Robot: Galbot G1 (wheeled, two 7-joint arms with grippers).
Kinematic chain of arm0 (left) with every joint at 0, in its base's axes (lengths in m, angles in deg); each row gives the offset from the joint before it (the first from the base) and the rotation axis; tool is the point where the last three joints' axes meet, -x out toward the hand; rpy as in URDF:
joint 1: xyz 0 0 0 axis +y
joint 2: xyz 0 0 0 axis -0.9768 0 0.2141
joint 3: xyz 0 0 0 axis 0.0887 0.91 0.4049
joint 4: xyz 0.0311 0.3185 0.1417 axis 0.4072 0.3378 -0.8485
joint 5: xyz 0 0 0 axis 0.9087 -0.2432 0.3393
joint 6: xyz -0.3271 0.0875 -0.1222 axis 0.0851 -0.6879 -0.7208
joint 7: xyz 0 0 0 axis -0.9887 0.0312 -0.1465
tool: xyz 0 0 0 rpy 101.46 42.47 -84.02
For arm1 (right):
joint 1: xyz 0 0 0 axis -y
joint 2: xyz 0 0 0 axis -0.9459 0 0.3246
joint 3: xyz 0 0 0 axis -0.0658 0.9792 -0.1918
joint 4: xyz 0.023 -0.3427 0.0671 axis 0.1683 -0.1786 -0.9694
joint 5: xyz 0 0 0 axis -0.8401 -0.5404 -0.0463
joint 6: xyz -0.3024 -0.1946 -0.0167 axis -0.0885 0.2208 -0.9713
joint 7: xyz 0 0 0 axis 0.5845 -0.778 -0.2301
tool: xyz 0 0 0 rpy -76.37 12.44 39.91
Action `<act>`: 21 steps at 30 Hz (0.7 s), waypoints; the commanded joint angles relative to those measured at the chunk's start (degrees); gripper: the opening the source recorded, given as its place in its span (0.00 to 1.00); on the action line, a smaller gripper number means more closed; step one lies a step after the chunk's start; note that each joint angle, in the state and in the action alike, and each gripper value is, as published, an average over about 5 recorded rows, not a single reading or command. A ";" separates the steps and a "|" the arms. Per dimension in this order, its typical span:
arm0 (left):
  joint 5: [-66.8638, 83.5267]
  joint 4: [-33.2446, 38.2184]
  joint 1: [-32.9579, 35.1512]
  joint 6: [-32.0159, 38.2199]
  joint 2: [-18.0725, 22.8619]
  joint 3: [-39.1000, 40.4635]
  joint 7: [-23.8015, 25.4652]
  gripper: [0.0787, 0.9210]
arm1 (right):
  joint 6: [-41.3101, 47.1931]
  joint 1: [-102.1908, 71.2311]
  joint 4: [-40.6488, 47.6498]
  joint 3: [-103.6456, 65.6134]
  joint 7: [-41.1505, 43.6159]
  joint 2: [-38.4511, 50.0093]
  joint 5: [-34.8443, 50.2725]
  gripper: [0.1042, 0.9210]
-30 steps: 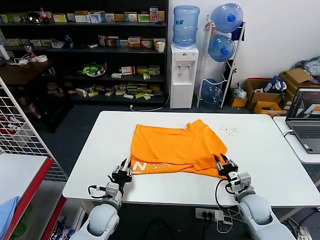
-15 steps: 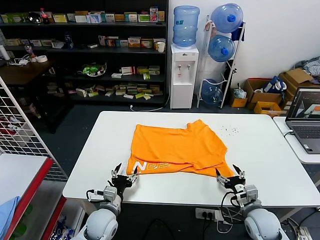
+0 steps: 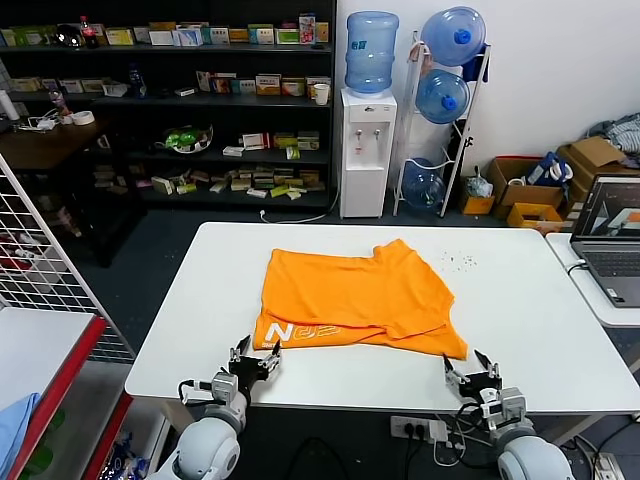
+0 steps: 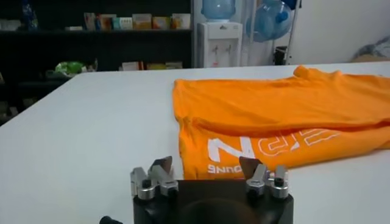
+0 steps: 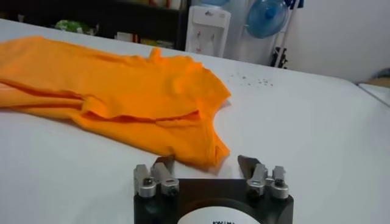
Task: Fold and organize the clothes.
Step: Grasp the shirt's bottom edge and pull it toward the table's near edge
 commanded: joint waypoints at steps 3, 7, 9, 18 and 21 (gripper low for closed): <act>1.50 0.54 0.56 -1.70 -0.43 -0.31 1.60 0.58 | 0.69 0.25 2.62 0.04 0.34 0.07 0.63 0.49; 1.83 1.43 0.79 -1.51 -0.89 -0.43 1.63 0.44 | 0.70 -0.63 0.32 0.00 0.33 0.83 -0.13 0.35; 2.13 1.99 0.89 -1.42 -1.10 -0.48 1.55 0.38 | 0.86 -1.43 -1.30 -0.28 0.25 1.64 -0.37 0.28; 3.62 3.74 1.26 -1.18 -1.95 -0.71 1.05 0.07 | 2.05 -5.62 -6.91 -2.71 0.13 5.67 0.39 0.03; 4.26 4.03 1.68 -1.16 -2.40 -1.05 1.01 0.03 | 1.47 -6.21 -6.65 -3.62 0.20 6.15 0.55 0.02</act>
